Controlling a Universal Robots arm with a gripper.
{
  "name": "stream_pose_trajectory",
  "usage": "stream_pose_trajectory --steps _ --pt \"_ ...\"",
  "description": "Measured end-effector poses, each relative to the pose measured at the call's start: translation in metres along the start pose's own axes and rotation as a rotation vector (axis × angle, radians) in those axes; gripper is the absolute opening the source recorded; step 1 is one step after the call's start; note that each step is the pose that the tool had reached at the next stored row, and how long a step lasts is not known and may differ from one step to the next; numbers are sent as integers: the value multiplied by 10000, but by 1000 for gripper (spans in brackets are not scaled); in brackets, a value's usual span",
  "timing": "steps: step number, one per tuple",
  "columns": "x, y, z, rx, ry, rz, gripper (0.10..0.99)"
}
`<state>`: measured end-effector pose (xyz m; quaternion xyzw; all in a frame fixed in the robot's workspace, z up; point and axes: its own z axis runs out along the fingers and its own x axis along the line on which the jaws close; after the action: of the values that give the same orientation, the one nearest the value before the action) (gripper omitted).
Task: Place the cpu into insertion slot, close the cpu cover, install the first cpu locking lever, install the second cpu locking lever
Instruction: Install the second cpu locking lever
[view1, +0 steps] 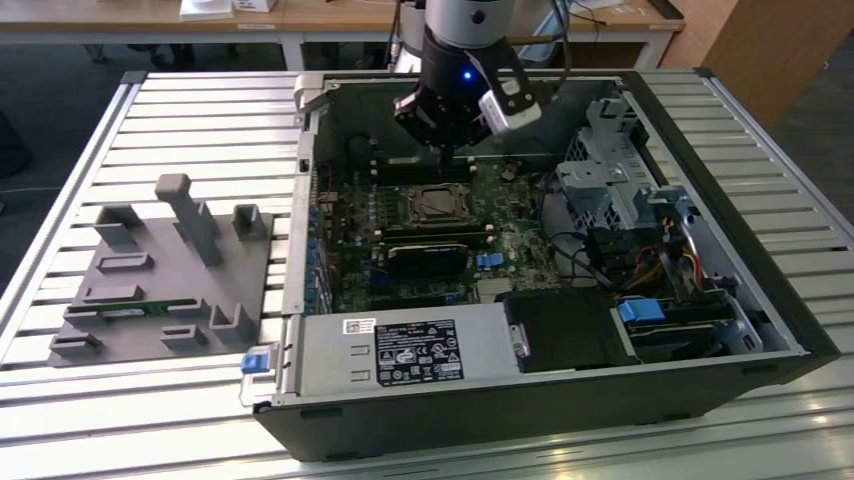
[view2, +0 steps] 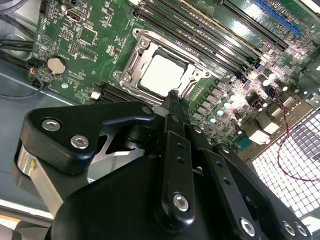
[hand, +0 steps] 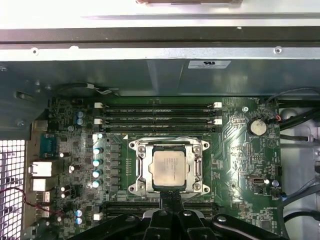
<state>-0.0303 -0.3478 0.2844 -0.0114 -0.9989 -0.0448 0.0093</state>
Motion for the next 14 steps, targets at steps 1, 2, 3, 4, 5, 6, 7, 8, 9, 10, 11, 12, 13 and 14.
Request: stream_pose_trajectory --steps 1,2,3,4,5,6,7,8,9,10,11,12,13,14 --pt "0 0 3 1 0 0 106" --pt "0 -1 6 0 0 0 106" --pt "0 -1 9 0 0 0 106" --pt "0 -1 13 0 0 0 106" --pt "0 -1 16 0 0 0 106" --pt "0 -2 19 0 0 0 106" --pt "0 -2 23 0 0 0 106" --pt "-1 -2 26 0 0 0 106" --pt "-1 -3 29 0 0 0 106" --pt "-1 -3 32 1 0 0 106" --pt "-1 -3 35 0 0 0 106" --pt "-1 -4 39 0 0 0 106" --pt "-1 -4 42 1 0 0 106" --pt "-1 -4 45 1 0 0 106"
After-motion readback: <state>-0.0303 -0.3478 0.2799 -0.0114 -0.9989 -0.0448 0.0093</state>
